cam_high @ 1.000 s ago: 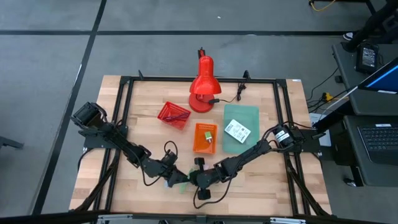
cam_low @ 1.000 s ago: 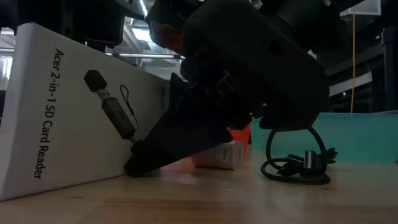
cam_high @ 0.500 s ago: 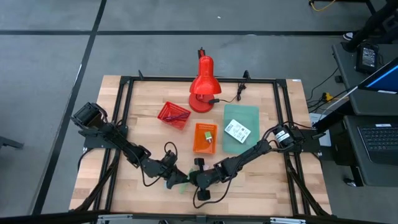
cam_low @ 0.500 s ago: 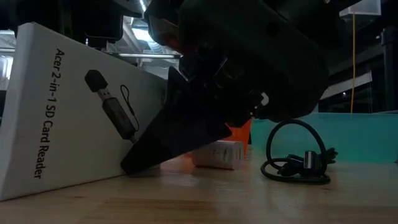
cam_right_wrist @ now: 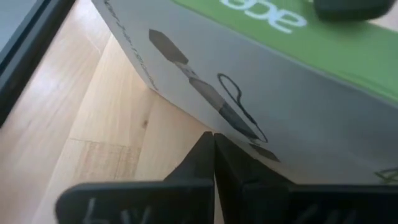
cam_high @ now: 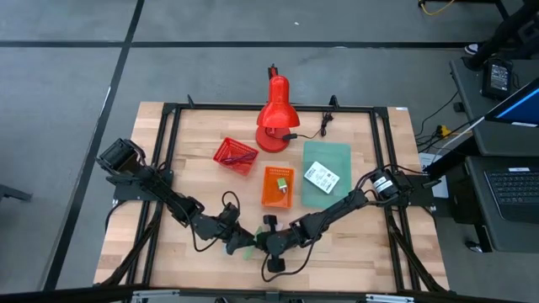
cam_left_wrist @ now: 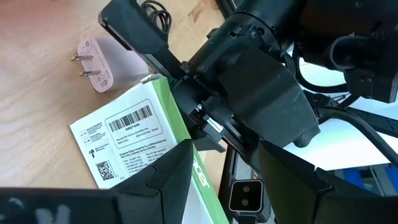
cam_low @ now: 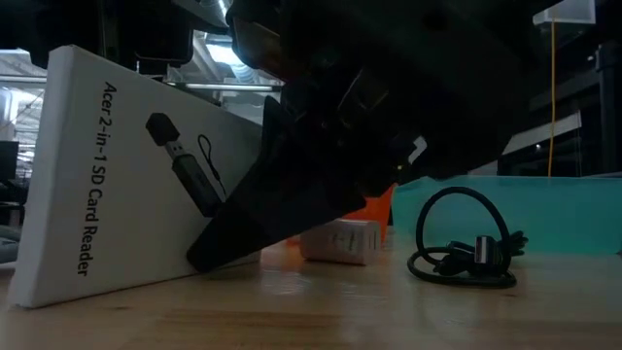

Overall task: Pick and place items into bin
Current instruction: Put the white card reader box into the light blue bin

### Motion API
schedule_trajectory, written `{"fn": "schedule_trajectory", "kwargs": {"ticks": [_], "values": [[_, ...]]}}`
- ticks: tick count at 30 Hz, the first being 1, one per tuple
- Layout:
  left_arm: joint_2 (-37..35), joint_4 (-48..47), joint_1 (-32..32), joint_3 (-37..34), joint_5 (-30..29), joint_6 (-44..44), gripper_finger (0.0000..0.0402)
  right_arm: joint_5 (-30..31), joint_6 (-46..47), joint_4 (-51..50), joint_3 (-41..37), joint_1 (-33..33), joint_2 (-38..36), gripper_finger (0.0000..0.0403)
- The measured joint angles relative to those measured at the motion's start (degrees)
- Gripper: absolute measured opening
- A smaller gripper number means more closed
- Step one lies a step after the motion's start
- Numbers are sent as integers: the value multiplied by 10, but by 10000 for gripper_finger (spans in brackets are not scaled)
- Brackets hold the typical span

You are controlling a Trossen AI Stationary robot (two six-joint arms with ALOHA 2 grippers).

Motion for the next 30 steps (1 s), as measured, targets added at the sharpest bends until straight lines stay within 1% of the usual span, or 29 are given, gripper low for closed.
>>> {"fn": "schedule_trajectory", "kwargs": {"ticks": [2,8,26,30], "values": [[0,1,0,0,0,0,180,-10,0,1,0,0,0,0],[0,13,0,0,1,21,180,-11,-1,3,0,0,-1,0],[0,15,0,0,6,41,180,-11,-2,3,0,0,-1,0],[-11,17,6,0,29,76,180,-11,-2,2,0,0,-1,0]]}}
